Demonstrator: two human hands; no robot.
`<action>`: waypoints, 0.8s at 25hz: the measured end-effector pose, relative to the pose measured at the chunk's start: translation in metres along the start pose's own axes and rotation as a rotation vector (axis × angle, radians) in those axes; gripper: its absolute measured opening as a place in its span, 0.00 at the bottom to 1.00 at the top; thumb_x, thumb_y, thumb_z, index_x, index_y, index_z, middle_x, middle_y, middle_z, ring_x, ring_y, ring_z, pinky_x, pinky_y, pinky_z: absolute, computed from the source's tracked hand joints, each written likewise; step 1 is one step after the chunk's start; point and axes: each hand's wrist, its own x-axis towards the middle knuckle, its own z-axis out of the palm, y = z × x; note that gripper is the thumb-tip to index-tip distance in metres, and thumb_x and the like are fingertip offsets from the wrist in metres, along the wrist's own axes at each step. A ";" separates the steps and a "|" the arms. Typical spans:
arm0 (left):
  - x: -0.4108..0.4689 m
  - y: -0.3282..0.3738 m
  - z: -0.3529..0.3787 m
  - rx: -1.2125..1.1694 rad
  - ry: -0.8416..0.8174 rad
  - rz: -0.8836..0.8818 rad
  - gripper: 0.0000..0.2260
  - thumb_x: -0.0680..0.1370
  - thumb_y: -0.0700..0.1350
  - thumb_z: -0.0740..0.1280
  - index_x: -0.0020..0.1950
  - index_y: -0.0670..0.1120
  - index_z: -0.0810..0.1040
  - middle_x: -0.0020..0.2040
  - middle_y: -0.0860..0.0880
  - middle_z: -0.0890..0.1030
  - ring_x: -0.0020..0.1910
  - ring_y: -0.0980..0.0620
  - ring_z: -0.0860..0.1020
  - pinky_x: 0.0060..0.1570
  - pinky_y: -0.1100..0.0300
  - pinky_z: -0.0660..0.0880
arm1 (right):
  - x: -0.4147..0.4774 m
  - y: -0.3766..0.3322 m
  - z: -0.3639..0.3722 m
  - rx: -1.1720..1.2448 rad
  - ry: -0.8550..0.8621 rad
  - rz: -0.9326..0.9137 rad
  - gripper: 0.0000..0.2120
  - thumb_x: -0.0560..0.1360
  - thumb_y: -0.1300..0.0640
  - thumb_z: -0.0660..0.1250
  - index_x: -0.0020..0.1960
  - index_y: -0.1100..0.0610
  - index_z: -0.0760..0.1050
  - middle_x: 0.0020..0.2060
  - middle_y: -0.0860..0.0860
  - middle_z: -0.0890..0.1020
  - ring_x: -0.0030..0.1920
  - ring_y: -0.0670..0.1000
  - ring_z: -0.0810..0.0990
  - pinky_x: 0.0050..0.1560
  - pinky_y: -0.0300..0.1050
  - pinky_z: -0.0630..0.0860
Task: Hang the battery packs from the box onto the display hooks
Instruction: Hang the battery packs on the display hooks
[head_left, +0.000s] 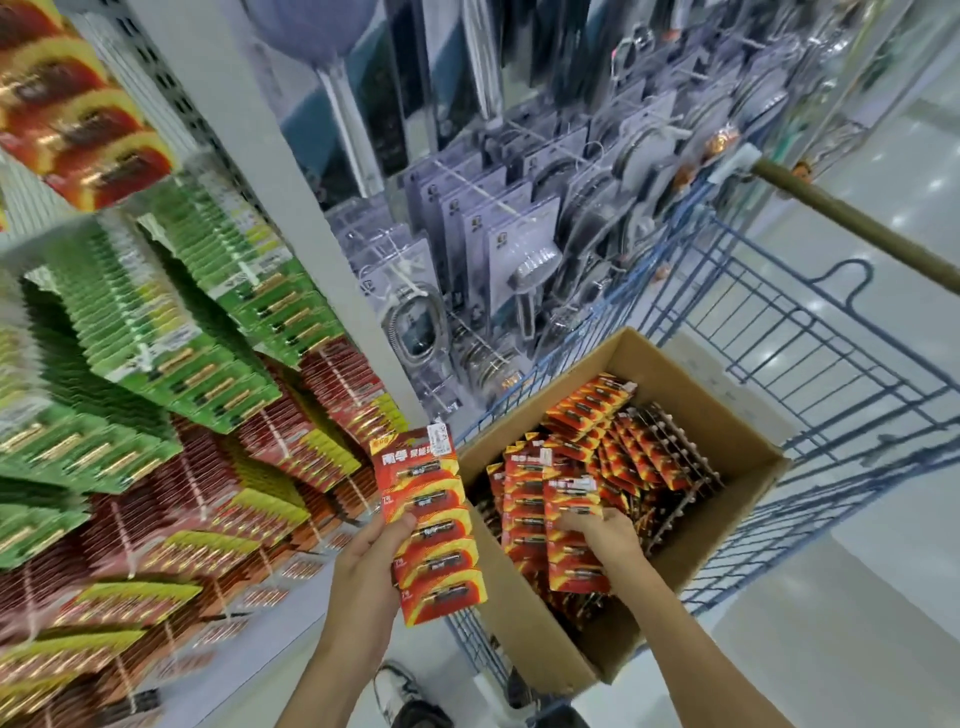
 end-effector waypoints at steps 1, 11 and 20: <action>-0.003 0.004 -0.003 -0.012 -0.015 0.005 0.09 0.82 0.44 0.68 0.61 0.48 0.82 0.50 0.45 0.88 0.43 0.46 0.88 0.36 0.54 0.84 | -0.017 -0.002 -0.001 0.040 -0.025 -0.016 0.27 0.70 0.55 0.80 0.63 0.54 0.69 0.49 0.51 0.78 0.47 0.53 0.79 0.48 0.49 0.75; -0.044 0.069 -0.083 -0.105 -0.088 0.157 0.08 0.80 0.42 0.69 0.58 0.45 0.84 0.49 0.39 0.88 0.40 0.39 0.87 0.41 0.48 0.84 | -0.191 -0.067 0.056 0.100 -0.283 -0.548 0.20 0.70 0.59 0.79 0.59 0.54 0.77 0.48 0.55 0.87 0.47 0.59 0.88 0.42 0.50 0.84; -0.084 0.136 -0.201 -0.315 -0.006 0.406 0.16 0.77 0.47 0.68 0.62 0.42 0.83 0.55 0.36 0.86 0.47 0.36 0.87 0.50 0.42 0.82 | -0.267 -0.120 0.182 0.110 -0.492 -0.708 0.12 0.77 0.55 0.71 0.60 0.57 0.79 0.51 0.60 0.87 0.48 0.63 0.87 0.49 0.60 0.83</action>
